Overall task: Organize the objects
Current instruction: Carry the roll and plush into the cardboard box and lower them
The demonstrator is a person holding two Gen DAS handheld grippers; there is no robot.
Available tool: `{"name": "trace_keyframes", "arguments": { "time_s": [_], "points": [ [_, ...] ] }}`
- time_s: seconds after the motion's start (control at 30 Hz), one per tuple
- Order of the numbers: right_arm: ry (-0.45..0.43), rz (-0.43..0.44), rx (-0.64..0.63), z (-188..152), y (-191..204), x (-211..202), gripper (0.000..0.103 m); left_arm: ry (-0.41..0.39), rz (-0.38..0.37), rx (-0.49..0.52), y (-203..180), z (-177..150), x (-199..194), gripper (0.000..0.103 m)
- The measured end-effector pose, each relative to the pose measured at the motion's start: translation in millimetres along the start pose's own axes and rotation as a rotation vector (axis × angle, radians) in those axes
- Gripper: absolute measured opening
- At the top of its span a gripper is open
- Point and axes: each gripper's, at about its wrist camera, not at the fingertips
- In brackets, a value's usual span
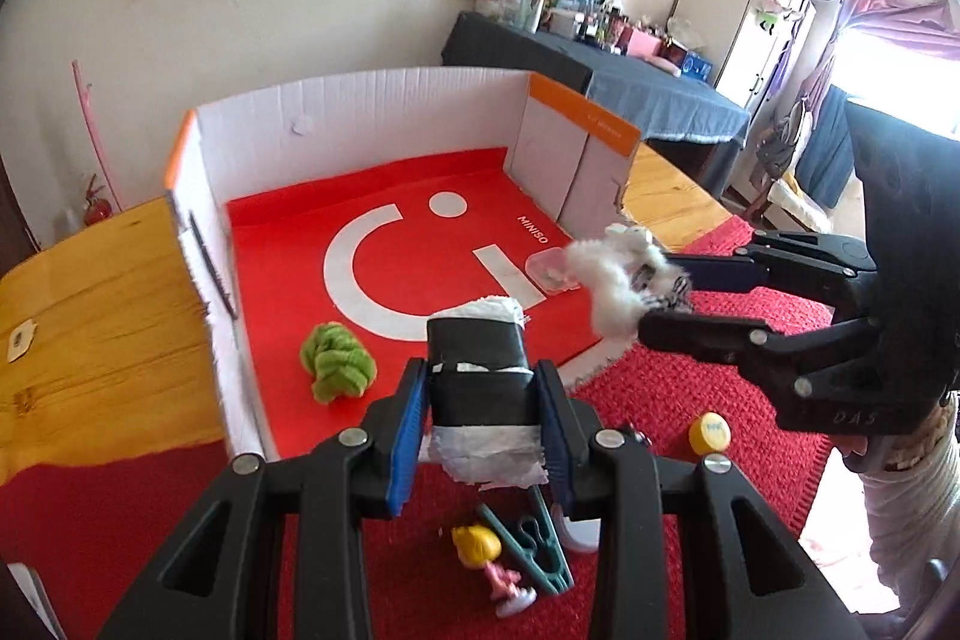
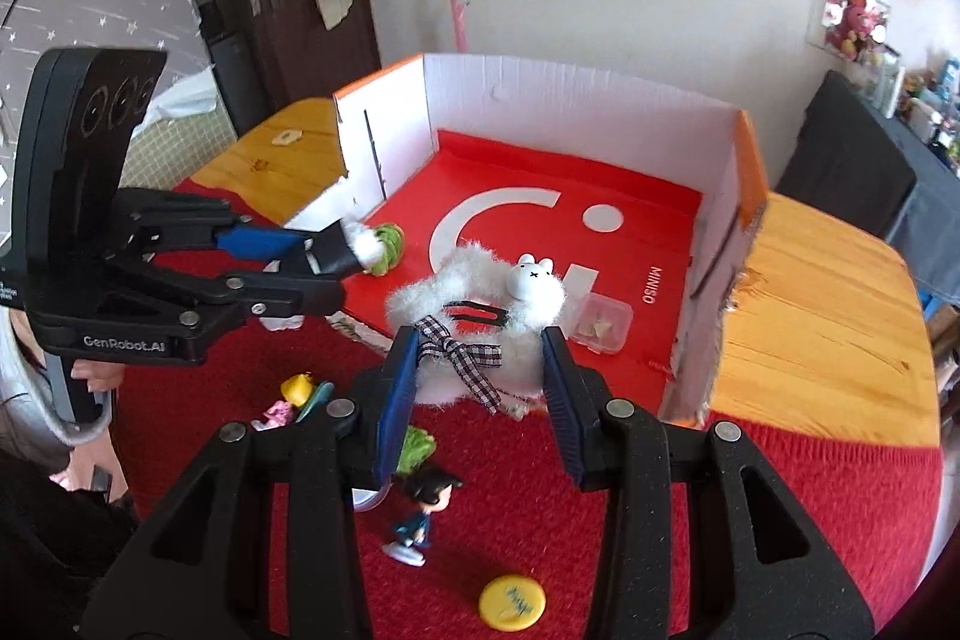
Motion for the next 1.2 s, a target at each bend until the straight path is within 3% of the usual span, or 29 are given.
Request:
{"name": "trace_keyframes", "arguments": {
  "time_s": [0.33, 0.57, 0.83, 1.2],
  "points": [
    [0.200, 0.023, -0.046, 15, -14, 46, 0.039, 0.181, -0.012, 0.051, 10, 15, 48, 0.037],
    [0.316, 0.036, -0.066, 19, -20, 75, 0.039, 0.247, -0.012, 0.083, 11, 18, 67, 0.037],
    [0.365, 0.060, -0.067, 20, -18, 88, 0.039, 0.293, -0.014, 0.087, 13, 16, 81, 0.037],
    [0.403, 0.085, -0.021, 23, -23, 91, 0.039, 0.295, -0.006, 0.095, 14, 16, 84, 0.037]
  ]
}}
Point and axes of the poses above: each gripper's, at about its wrist camera, not at the fingertips, and x roughly the way its jaws point, y to its left, z to its top, and after that the axes turned 14 degrees about x, right-handed
